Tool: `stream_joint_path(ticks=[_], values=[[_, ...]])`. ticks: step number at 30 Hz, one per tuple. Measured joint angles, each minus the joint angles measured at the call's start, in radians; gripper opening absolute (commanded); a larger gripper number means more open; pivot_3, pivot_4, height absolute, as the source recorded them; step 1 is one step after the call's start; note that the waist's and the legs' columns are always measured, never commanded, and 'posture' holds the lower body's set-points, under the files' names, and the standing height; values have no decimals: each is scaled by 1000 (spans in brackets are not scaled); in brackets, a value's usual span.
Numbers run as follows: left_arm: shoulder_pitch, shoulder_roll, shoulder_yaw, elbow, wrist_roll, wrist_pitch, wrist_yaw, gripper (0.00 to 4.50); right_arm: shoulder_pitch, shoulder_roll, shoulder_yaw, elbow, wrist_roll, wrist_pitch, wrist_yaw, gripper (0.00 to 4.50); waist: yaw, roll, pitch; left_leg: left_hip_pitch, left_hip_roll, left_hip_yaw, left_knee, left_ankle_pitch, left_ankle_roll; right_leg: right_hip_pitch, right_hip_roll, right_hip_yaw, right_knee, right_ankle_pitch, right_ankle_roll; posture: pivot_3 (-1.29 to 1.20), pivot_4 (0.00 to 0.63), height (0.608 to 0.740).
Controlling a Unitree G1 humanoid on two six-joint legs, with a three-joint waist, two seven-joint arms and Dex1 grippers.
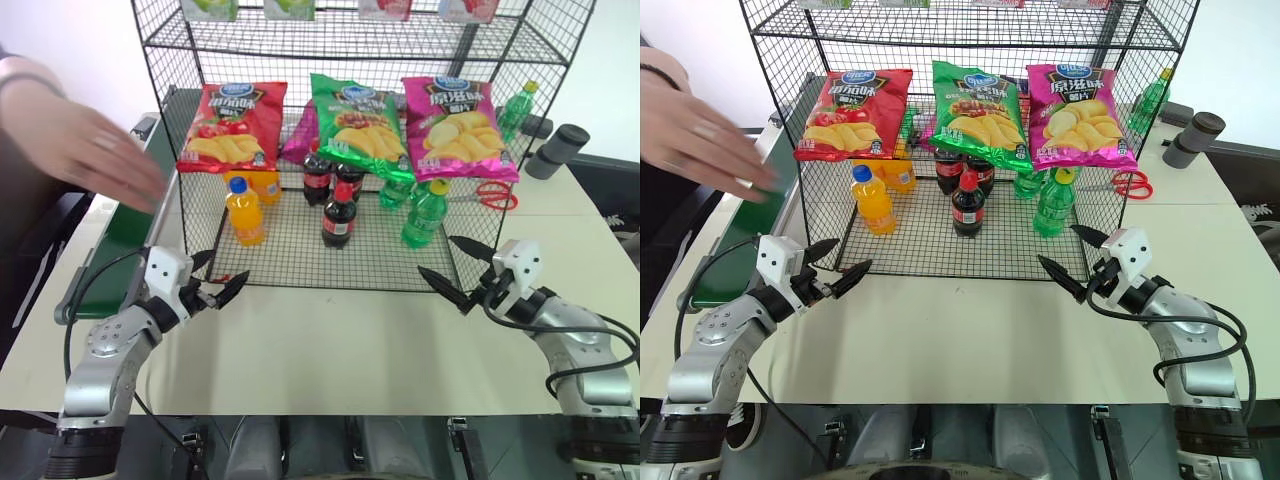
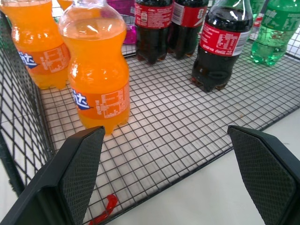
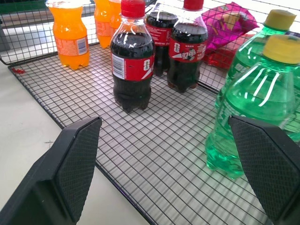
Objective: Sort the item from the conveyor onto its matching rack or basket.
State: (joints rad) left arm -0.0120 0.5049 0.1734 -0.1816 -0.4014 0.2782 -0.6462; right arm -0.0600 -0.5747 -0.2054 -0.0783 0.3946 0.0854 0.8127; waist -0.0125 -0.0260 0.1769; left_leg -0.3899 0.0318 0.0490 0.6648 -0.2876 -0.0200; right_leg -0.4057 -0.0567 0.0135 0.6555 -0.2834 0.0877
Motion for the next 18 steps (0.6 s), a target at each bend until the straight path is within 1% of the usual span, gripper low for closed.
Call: stream_joint_path(ticks=[8,18], values=[[-1,0,0,-10,0,0,18,4500,-43,6,14,43,-19,-6,-3,4487,-1,0,0,0,0,0,0,0,0,0,0,0,0,0,0,0,150,740],[18,-2,1,-31,2,0,48,4500,-54,6,24,58,-22,-7,8,4487,0,0,0,0,0,0,0,0,0,0,0,0,0,0,0,0,150,740]])
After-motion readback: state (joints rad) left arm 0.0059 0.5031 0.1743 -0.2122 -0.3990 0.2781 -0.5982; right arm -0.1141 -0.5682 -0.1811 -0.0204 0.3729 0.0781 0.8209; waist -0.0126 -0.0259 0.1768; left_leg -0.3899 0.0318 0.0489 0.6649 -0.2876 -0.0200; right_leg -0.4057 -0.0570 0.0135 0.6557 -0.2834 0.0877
